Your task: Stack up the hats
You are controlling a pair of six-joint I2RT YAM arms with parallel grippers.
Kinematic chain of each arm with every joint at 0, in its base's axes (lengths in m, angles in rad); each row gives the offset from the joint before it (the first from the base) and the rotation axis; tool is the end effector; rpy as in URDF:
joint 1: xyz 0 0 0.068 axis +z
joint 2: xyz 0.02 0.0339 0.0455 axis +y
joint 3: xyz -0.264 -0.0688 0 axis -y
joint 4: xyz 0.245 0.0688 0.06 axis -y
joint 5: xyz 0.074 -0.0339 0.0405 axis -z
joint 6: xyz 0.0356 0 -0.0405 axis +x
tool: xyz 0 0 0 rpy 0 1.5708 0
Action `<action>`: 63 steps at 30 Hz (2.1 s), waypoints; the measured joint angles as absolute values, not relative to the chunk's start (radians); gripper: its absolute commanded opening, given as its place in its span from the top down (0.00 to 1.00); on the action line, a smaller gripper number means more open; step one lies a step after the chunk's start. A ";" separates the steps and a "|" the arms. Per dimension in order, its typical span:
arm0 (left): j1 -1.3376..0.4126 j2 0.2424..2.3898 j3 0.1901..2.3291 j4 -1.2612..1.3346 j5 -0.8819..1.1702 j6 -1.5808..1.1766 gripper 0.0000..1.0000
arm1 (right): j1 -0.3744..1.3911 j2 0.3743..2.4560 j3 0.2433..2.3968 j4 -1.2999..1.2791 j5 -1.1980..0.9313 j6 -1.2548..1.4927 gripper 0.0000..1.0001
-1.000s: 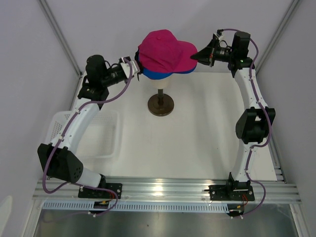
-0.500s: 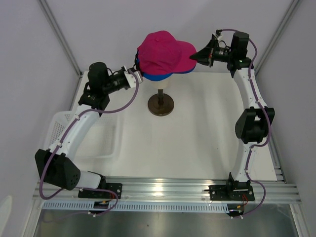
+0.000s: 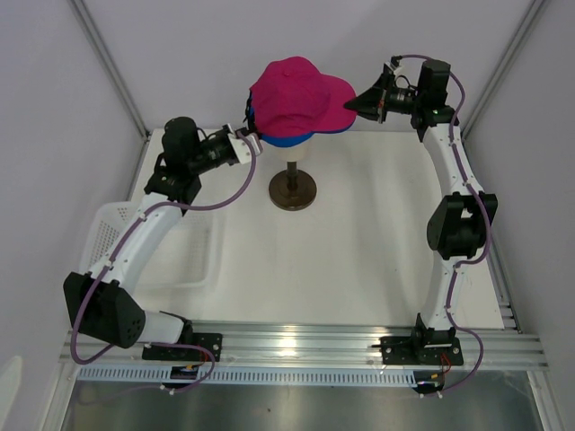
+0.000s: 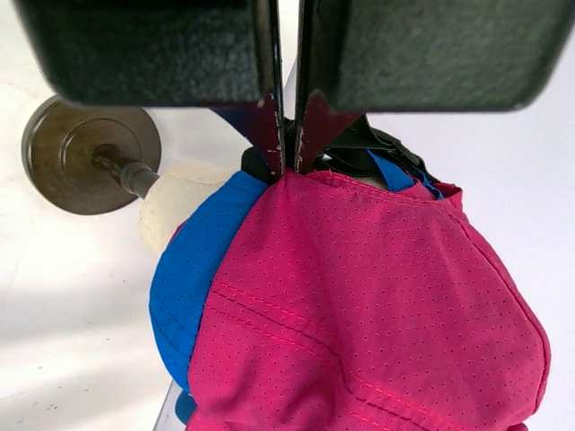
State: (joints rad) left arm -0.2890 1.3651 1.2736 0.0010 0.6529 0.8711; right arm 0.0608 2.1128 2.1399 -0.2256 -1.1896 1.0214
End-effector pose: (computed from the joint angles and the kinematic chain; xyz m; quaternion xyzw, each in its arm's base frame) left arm 0.2981 -0.1112 0.4001 0.5642 0.4665 -0.0435 0.6799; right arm 0.4821 0.0625 0.3891 -0.0188 0.7323 0.6419 0.2265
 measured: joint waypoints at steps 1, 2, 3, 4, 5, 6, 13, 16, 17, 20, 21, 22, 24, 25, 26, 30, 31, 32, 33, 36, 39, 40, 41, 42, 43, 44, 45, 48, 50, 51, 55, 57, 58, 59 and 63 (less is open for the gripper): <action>-0.290 1.365 1.274 0.001 0.649 0.865 0.98 | 0.061 2.113 2.140 -0.225 -1.189 1.019 0.83; -0.291 1.365 1.279 -0.005 0.649 0.857 0.96 | 0.062 2.113 2.140 -0.226 -1.188 1.016 0.80; -0.291 1.365 1.282 -0.010 0.649 0.852 0.91 | 0.062 2.113 2.140 -0.231 -1.184 1.007 0.75; -0.291 1.364 1.285 -0.017 0.651 0.843 0.89 | 0.063 2.113 2.142 -0.243 -1.177 0.992 0.67; -0.291 1.363 1.287 -0.025 0.651 0.832 0.85 | 0.065 2.113 2.146 -0.267 -1.165 0.974 0.64; -0.291 1.360 1.287 -0.033 0.651 0.820 0.73 | 0.067 2.113 2.152 -0.299 -1.150 0.950 0.61; -0.293 1.330 1.287 -0.098 0.624 0.706 0.28 | 0.068 2.113 2.222 -0.479 -1.073 0.805 0.54; -0.294 1.304 1.287 -0.120 0.606 0.643 0.17 | 0.063 2.104 2.223 -0.508 -1.059 0.775 0.50; -0.294 1.290 1.287 -0.123 0.601 0.620 0.14 | 0.060 2.098 2.223 -0.515 -1.055 0.768 0.49; -0.293 1.237 1.287 -0.117 0.577 0.545 0.04 | 0.051 2.077 2.233 -0.522 -1.053 0.760 0.44; -0.292 1.218 1.287 -0.115 0.570 0.519 0.00 | 0.047 2.068 2.243 -0.522 -1.053 0.758 0.43; -0.291 1.196 1.288 -0.115 0.559 0.493 0.00 | 0.043 2.057 2.255 -0.522 -1.053 0.755 0.41; -0.290 1.161 1.303 -0.119 0.524 0.433 0.00 | 0.038 2.021 2.267 -0.519 -1.052 0.744 0.38; -0.289 1.150 1.320 -0.133 0.497 0.397 0.01 | 0.035 1.998 2.268 -0.521 -1.049 0.732 0.31; -0.287 1.145 1.340 -0.145 0.473 0.369 0.00 | 0.032 1.976 2.270 -0.527 -1.043 0.720 0.27; -0.250 1.143 1.448 -0.238 0.338 0.186 0.00 | 0.030 1.843 2.272 -0.621 -0.938 0.597 0.00; -0.232 1.140 1.463 -0.260 0.313 0.134 0.00 | 0.030 1.808 2.267 -0.644 -0.905 0.560 0.01; -0.212 1.136 1.467 -0.277 0.296 0.093 0.00 | 0.030 1.767 2.250 -0.661 -0.869 0.527 0.01; -0.186 1.128 1.468 -0.307 0.284 0.040 0.01 | 0.030 1.721 2.218 -0.670 -0.834 0.499 0.01; -0.129 1.092 1.438 -0.378 0.245 -0.086 0.01 | 0.029 1.580 2.074 -0.685 -0.739 0.448 0.00; -0.111 1.013 1.347 -0.436 0.201 -0.165 0.01 | 0.027 1.470 1.912 -0.684 -0.666 0.421 0.00; -0.110 0.985 1.320 -0.453 0.187 -0.183 0.01 | 0.026 1.439 1.848 -0.677 -0.643 0.416 0.01; -0.109 0.952 1.290 -0.473 0.169 -0.200 0.00 | 0.026 1.408 1.777 -0.666 -0.618 0.412 0.01; -0.108 0.920 1.263 -0.496 0.149 -0.214 0.01 | 0.026 1.379 1.706 -0.664 -0.595 0.410 0.01; -0.106 0.888 1.238 -0.514 0.130 -0.227 0.01 | 0.027 1.351 1.636 -0.655 -0.571 0.409 0.01; -0.103 0.854 1.215 -0.532 0.110 -0.239 0.00 | 0.030 1.317 1.551 -0.629 -0.543 0.406 0.00; -0.101 0.828 1.194 -0.544 0.099 -0.248 0.00 | 0.032 1.289 1.489 -0.624 -0.519 0.406 0.00; -0.095 0.725 1.107 -0.573 0.070 -0.275 0.01 | 0.049 1.168 1.294 -0.587 -0.437 0.406 0.00; -0.095 0.660 1.034 -0.585 0.063 -0.297 0.00 | 0.063 1.065 1.192 -0.568 -0.388 0.406 0.01; -0.094 0.631 1.002 -0.592 0.064 -0.312 0.01 | 0.069 1.013 1.153 -0.549 -0.371 0.408 0.00; -0.093 0.563 0.867 -0.594 0.098 -0.372 0.01 | 0.082 0.821 1.017 -0.463 -0.324 0.410 0.00; -0.093 0.550 0.810 -0.598 0.117 -0.394 0.01 | 0.089 0.751 0.946 -0.424 -0.307 0.410 0.00; -0.093 0.546 0.794 -0.602 0.122 -0.398 0.01 | 0.093 0.723 0.910 -0.404 -0.300 0.408 0.01; -0.093 0.536 0.777 -0.607 0.126 -0.403 0.00 | 0.098 0.705 0.877 -0.390 -0.295 0.406 0.01; -0.093 0.508 0.765 -0.616 0.133 -0.402 0.00 | 0.120 0.698 0.792 -0.369 -0.283 0.389 0.00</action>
State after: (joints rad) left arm -0.0929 0.5076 0.7647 -0.6163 0.1333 -0.4023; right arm 0.1196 0.6979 0.7918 -0.3687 -0.2832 0.3885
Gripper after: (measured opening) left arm 0.994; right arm 0.993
